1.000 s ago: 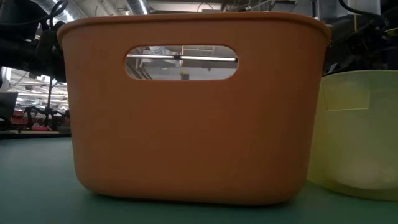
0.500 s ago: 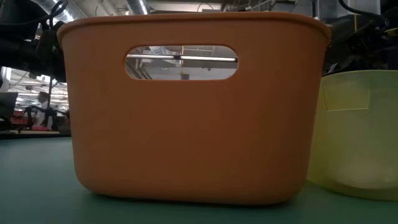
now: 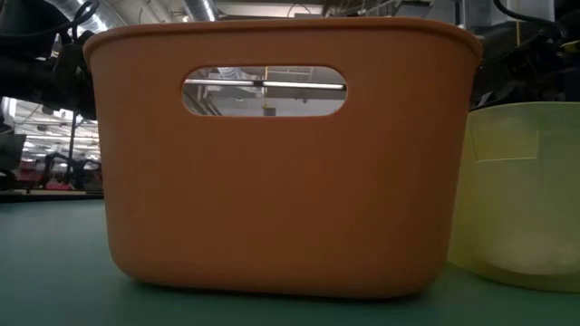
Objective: Sort silverware by color (type)
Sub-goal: Return to Home Position
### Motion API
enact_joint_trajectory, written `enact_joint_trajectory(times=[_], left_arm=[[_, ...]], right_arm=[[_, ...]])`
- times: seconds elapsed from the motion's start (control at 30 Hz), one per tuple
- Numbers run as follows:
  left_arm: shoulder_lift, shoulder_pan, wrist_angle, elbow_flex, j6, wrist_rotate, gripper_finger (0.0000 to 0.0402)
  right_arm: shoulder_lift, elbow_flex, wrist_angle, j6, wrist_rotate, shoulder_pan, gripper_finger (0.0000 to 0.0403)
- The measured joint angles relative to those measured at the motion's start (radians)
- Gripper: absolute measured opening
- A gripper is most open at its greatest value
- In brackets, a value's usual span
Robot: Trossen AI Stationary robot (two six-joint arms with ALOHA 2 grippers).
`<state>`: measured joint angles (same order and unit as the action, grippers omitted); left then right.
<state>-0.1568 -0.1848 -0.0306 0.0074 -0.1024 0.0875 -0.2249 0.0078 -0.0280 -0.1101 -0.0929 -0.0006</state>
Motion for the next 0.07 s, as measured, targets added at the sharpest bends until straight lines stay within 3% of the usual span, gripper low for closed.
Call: enact_joint_trajectory(times=[0.07], left_arm=[[0.000, 0.000, 0.000, 0.000, 0.000, 0.000, 0.0039]], right_arm=[[0.000, 0.000, 0.000, 0.000, 0.000, 0.000, 0.0124]])
